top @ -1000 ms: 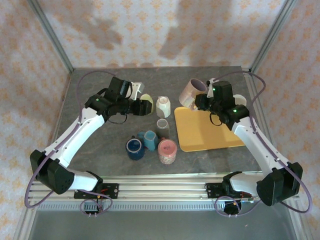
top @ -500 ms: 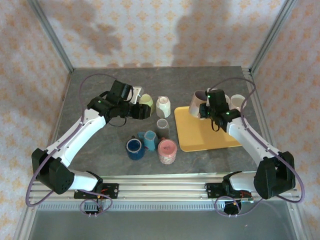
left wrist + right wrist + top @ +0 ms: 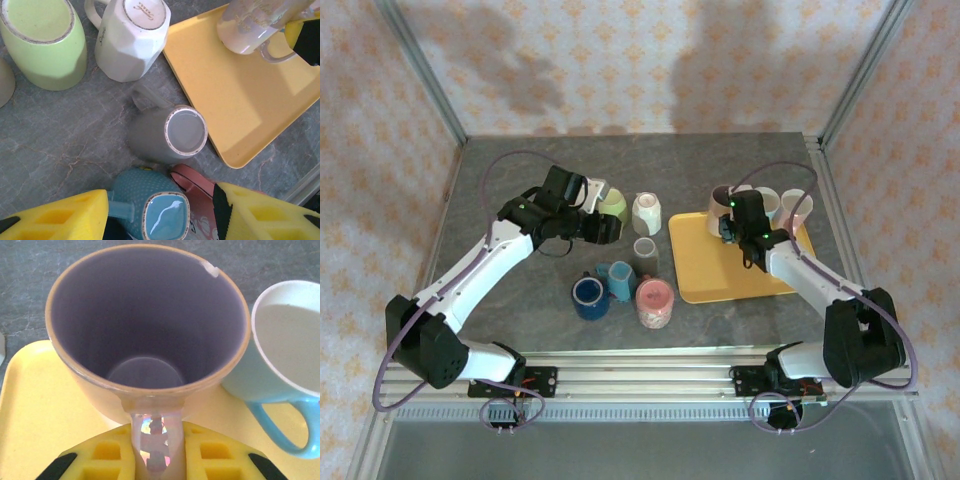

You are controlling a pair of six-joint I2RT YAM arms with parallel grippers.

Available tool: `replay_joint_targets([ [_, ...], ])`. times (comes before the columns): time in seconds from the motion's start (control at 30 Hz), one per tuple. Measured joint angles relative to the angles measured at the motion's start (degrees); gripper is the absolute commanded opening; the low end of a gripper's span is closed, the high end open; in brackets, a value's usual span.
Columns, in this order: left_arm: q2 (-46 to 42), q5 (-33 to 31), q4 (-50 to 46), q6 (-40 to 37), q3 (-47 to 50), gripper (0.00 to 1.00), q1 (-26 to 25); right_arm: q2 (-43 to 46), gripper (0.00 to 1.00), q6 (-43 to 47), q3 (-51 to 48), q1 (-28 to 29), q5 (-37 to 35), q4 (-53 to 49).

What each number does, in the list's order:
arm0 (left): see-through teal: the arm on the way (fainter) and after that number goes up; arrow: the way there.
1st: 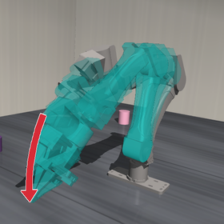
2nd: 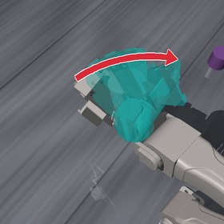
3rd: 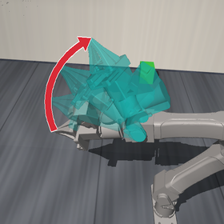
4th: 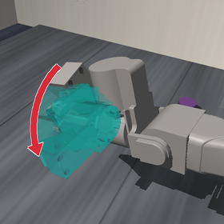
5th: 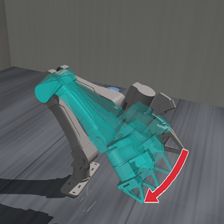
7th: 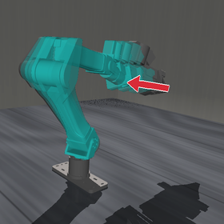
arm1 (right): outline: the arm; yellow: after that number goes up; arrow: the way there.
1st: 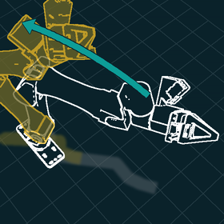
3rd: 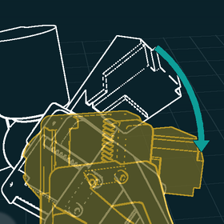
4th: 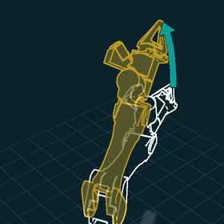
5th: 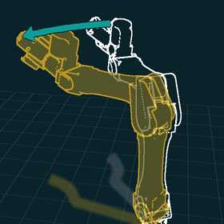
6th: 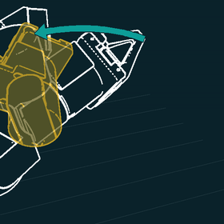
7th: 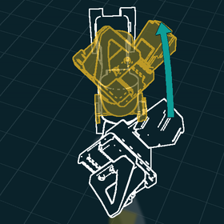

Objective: Turn the mug right side up

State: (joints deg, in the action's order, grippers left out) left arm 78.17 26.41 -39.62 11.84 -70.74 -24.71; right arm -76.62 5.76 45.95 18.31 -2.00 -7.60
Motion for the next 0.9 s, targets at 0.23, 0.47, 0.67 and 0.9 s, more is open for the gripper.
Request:
replay_joint_targets([
  [0.23, -0.94, -0.07, 0.26, -0.46, 0.09, 0.58, 0.00, -1.77, 0.00, 2.27, -2.51, -0.44, -2.36, 3.61],
  [0.47, -1.66, -0.37, 0.42, -0.85, 0.09, 0.59, 0.00, -4.07, 0.00, 2.49, -2.56, -0.92, -3.10, 7.10],
  [0.67, -1.68, -1.29, 0.39, -0.79, 0.09, 0.59, 0.00, -4.79, 0.18, 2.49, -2.58, -1.01, -3.63, 8.11],
  [0.9, -1.68, -1.60, 0.42, -0.13, 0.09, 0.60, 0.00, -4.87, 0.32, 3.06, -3.21, -1.11, -3.56, 8.52],
])
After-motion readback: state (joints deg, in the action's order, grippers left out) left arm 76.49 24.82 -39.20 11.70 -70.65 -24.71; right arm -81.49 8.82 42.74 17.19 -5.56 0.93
